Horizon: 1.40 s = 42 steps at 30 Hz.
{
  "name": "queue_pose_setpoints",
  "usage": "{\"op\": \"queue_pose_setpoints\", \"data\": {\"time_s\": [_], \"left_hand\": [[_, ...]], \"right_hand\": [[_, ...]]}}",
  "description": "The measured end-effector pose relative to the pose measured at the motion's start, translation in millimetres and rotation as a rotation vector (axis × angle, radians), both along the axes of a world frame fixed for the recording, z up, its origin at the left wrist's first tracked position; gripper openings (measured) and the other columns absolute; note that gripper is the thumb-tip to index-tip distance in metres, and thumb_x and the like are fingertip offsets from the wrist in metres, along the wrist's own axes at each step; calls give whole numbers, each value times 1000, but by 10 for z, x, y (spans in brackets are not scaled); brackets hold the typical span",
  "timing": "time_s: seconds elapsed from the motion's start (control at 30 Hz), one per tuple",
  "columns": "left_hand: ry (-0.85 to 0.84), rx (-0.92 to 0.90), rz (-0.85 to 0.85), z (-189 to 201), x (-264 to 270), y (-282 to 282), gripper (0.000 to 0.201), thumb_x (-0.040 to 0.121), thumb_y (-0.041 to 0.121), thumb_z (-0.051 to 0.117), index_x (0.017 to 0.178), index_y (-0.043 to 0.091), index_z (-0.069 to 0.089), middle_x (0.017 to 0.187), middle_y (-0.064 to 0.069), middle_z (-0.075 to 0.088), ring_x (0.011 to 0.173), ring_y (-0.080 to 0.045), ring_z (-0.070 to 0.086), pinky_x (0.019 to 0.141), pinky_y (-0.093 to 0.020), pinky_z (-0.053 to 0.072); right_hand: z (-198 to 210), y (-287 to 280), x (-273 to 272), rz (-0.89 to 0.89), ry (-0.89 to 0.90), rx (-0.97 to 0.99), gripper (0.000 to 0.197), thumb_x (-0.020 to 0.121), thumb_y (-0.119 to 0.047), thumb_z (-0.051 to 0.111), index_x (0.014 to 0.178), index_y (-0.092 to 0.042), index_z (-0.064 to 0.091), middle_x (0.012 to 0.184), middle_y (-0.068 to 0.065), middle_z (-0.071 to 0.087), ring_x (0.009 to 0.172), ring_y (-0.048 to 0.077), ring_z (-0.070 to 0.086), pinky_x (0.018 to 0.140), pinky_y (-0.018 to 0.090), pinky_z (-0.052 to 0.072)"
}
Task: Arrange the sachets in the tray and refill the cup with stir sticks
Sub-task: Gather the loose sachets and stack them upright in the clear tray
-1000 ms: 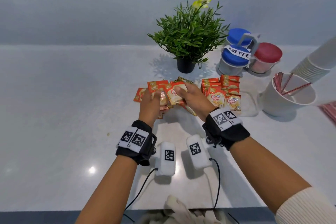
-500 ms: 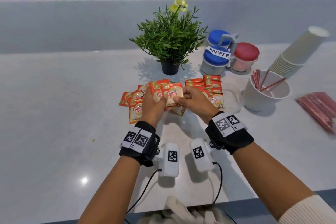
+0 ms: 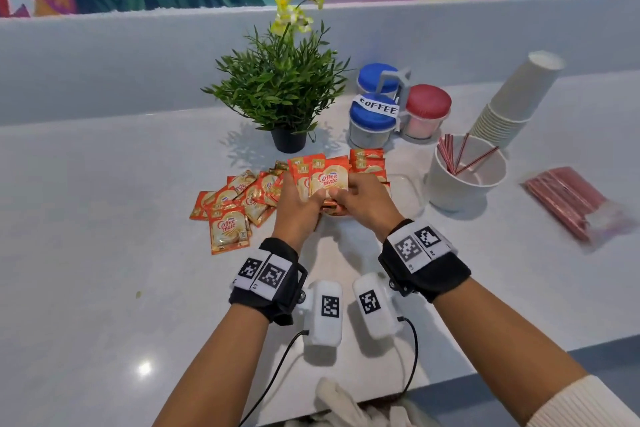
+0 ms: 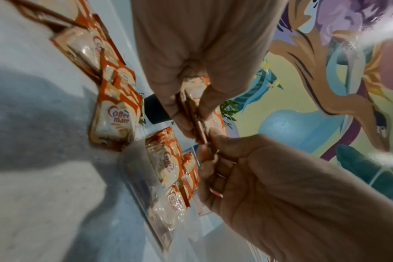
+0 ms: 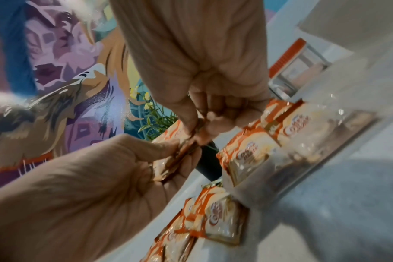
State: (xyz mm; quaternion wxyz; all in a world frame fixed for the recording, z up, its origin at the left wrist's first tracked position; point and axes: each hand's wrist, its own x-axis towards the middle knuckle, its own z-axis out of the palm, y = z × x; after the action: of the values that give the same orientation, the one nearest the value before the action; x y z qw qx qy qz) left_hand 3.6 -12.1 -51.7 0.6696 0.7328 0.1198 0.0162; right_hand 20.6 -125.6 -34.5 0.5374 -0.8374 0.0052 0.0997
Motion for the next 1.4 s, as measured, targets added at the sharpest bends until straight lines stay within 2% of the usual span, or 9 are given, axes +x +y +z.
{"op": "queue_pose_setpoints", "data": {"time_s": [0.1,0.37,0.57,0.8,0.93,1.03,1.13,1.3,1.4], "left_hand": [[-31,30,10,32,36,-60,49,88,2,55,132,12,38,123,-10,57,113,-23,55,100,-40,45],[23,-1,-135,41,142,-284,48,89,10,56,133,15,37,126,-9,57,115,-24,56,101,-45,44],[1,119,-250,7,261,-399,43,91,24,53,132,13,44,123,-9,60,113,-25,57,101,-46,44],[-17,477,-371,22,443,-514,36,90,28,56,121,10,54,122,-13,58,116,-29,51,102,-44,39],[119,755,-279,14,455,-517,60,84,35,64,135,17,39,140,-12,29,133,-31,21,108,-39,23],[222,696,-201,-13,420,-542,80,83,24,67,145,15,17,152,-19,3,142,-35,3,115,-42,16],[343,578,-183,-65,408,-562,102,81,15,69,148,12,-9,154,-19,-16,144,-34,-8,118,-42,11],[354,516,-172,-135,453,-559,113,77,7,71,146,11,-19,153,-22,-18,145,-35,-6,118,-42,15],[347,538,-160,-172,469,-562,116,75,12,74,146,10,-17,153,-23,-14,145,-35,-4,119,-40,13]], "right_hand": [[56,-99,11,17,-109,-183,20,91,-13,54,99,-3,69,92,6,67,86,21,58,65,14,38],[75,-341,93,-17,-152,-142,26,86,-8,58,61,-17,58,59,-5,51,68,16,47,68,26,35],[85,-537,192,-99,-24,121,7,82,2,62,83,-5,63,71,9,59,58,15,51,69,35,48],[86,-807,351,-69,-91,90,7,82,1,63,85,-3,58,67,2,57,48,2,53,52,14,45],[-69,-946,453,-130,-88,-39,19,82,-1,64,69,-11,54,63,1,56,52,8,52,55,18,44],[-178,-991,497,-123,-49,-164,29,81,-2,67,62,-18,52,62,-1,54,59,16,52,66,31,46],[-208,-945,504,-48,-10,-272,14,81,-7,67,72,-12,58,67,4,58,70,19,54,70,27,42],[-225,-877,488,-14,1,-337,7,83,-10,67,85,-4,65,81,11,64,77,17,54,58,19,38],[-255,-871,513,-53,-17,-350,10,82,-6,65,88,2,66,91,17,69,77,16,54,66,21,37]]}}
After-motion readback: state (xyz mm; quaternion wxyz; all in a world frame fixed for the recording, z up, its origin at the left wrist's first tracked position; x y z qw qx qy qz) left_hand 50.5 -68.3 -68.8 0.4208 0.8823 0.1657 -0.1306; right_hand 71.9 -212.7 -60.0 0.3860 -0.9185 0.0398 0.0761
